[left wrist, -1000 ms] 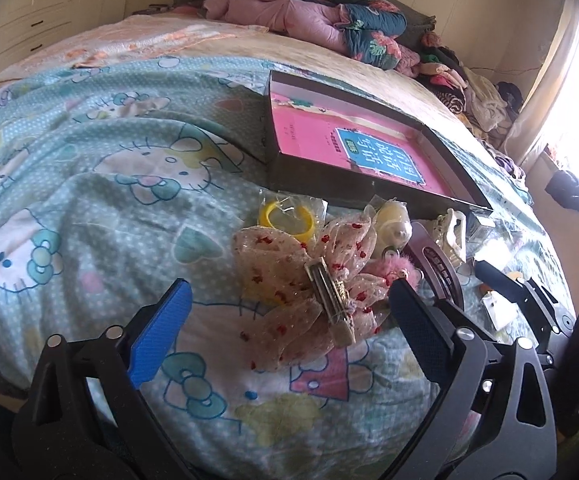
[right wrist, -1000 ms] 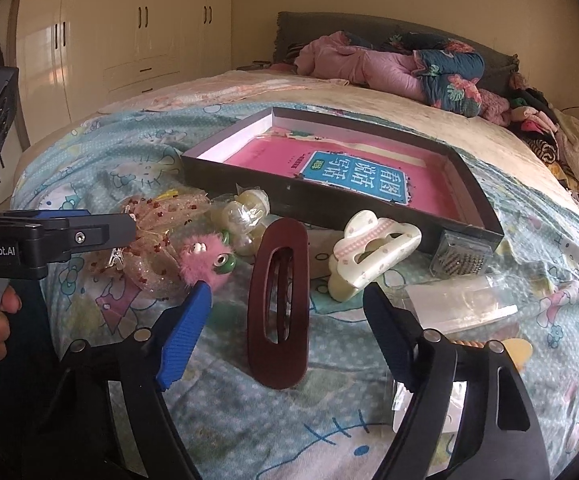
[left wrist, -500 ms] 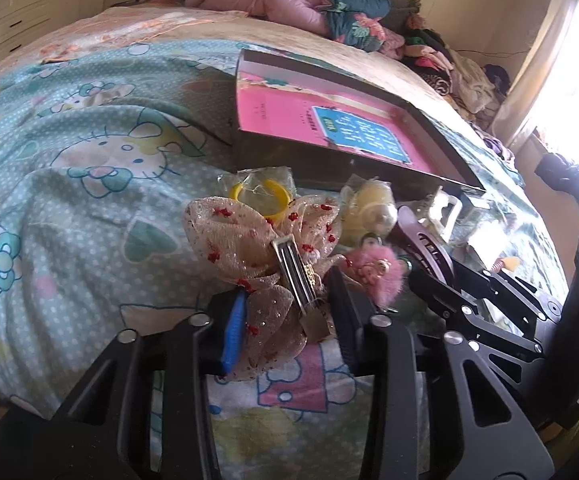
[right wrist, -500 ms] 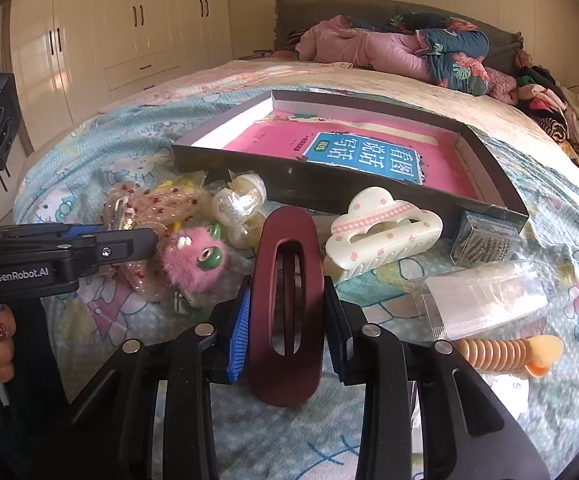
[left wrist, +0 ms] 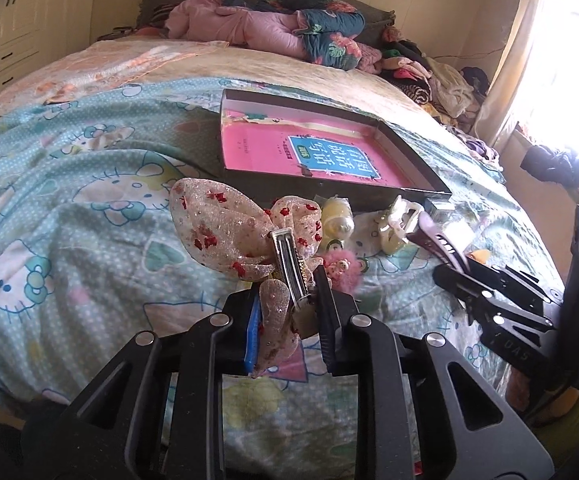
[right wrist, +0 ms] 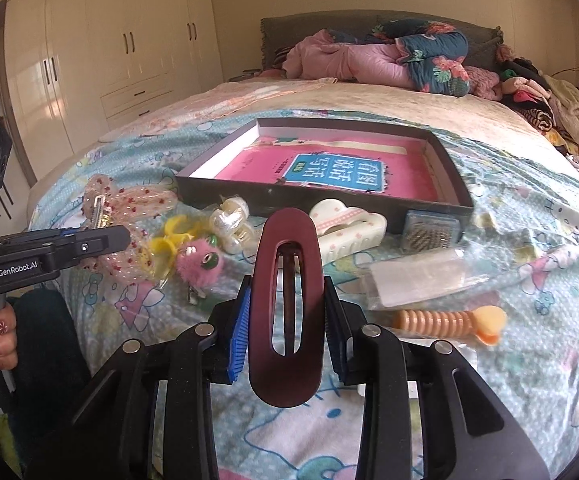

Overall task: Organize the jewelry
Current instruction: 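Lower the bow clip into the tray with the left tool while the right tool drops the maroon claw there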

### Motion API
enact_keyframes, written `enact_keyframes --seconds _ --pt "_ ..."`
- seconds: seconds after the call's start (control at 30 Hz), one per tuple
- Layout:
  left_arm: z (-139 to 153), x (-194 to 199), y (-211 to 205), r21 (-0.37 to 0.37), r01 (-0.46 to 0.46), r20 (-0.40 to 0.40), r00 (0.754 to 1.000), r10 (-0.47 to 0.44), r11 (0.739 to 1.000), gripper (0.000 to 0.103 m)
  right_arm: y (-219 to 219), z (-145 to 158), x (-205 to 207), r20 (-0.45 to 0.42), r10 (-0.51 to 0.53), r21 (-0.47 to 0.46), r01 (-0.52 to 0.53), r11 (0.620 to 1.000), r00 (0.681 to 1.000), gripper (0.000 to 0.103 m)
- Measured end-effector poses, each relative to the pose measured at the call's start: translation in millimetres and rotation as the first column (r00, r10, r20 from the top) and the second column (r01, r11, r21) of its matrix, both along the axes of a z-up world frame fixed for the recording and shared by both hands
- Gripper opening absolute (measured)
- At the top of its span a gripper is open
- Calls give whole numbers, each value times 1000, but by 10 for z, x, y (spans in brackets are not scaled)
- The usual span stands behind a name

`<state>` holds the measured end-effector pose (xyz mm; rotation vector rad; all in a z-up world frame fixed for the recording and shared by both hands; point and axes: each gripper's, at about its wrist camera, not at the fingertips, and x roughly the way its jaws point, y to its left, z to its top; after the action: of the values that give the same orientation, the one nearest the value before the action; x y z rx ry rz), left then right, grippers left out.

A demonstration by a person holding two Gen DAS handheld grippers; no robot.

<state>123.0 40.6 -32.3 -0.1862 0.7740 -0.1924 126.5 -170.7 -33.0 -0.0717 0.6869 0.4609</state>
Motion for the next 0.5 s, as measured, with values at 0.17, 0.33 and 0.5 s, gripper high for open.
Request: enact_keyframes --seconds 0.17,0.33,0.5 --pt "76 62 75 1 -26 15 1000 26 1000 16 -108 62 -18 15 -33 6 33 999 999 32" --pt "171 229 69 9 -28 30 999 28 1000 16 -219 134 44 26 -65 18 65 998 998 31" --pt "233 466 -26 7 -16 45 999 16 1000 16 -295 208 162 39 -89 24 88 996 995 32"
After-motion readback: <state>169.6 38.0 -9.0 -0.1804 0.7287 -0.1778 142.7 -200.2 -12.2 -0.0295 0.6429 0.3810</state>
